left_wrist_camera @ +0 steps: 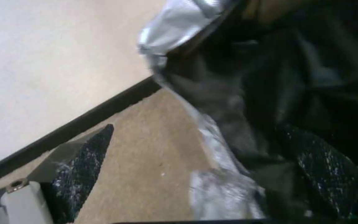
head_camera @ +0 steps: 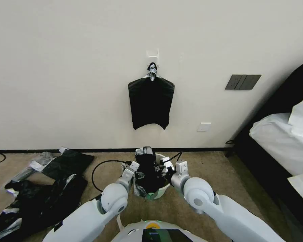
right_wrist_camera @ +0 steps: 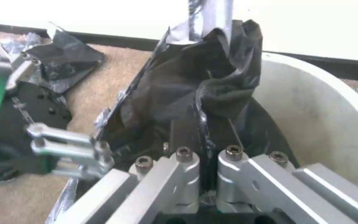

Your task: Place a trash bag onto the trash bin.

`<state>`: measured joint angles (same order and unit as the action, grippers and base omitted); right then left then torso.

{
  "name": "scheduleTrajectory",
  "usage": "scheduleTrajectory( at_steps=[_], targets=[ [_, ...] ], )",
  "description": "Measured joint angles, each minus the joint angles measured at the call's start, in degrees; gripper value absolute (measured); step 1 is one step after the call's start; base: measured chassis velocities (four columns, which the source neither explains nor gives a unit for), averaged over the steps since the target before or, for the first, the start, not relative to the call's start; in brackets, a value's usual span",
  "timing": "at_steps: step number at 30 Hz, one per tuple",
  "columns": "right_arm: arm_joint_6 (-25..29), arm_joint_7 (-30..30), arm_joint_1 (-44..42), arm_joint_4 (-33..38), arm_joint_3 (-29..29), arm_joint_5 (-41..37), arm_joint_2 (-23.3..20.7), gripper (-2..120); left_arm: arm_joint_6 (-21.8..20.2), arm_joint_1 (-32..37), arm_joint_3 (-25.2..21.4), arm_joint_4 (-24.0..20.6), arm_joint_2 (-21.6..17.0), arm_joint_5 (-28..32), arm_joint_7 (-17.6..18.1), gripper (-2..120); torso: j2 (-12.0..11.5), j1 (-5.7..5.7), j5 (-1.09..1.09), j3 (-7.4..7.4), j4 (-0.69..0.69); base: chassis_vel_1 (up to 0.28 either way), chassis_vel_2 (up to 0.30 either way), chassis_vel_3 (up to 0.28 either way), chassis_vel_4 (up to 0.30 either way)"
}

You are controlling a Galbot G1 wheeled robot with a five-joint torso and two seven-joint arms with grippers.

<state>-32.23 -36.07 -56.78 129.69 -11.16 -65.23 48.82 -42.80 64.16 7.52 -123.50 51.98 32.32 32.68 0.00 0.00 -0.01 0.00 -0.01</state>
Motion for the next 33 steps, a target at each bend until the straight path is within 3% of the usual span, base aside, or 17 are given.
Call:
scheduleTrajectory(
  at_steps=[3, 8, 13, 21, 33],
  targets=[
    [0.0, 0.01, 0.18, -0.08, 0.0, 0.04, -0.01, 0, 0.06, 2.06, -3.56, 0.03, -1.75, 3.29, 0.04, 100, 0.0, 0.0, 0.01, 0.0, 0.01, 0.0, 0.0, 0.0, 0.0],
    [0.01, 0.02, 0.63, -0.1, -0.42, 0.04, 0.13, 0, 1.02, 3.54, -4.99, 0.81, -2.3, 4.53, -0.89, 100, 0.0, 0.0, 0.01, 0.0, 0.02, 0.0, 0.0, 0.0, 0.0],
    [0.01, 0.04, 0.91, -0.13, -0.61, 0.04, -0.19, 0, 4.31, 3.58, -5.27, 3.31, -0.63, 6.82, -2.44, 100, 0.0, 0.0, 0.01, 0.0, 0.01, 0.0, 0.0, 0.0, 0.0],
    [0.04, 0.05, 0.15, 0.04, -0.22, 0.15, -0.43, 0, 4.12, 2.46, -5.32, 5.47, 0.99, 10.41, -1.82, 100, 0.0, 0.0, 0.0, 0.0, 0.0, 0.0, 0.0, 0.0, 0.0],
    [0.07, -0.3, 0.0, -0.14, 0.47, 0.21, -0.84, 0, 2.4, 3.76, -7.95, -4.55, -2.98, 13.58, 0.24, 100, 0.0, -0.01, 0.02, -0.01, 0.01, 0.0, 0.0, 0.0, 0.0]
  ],
)
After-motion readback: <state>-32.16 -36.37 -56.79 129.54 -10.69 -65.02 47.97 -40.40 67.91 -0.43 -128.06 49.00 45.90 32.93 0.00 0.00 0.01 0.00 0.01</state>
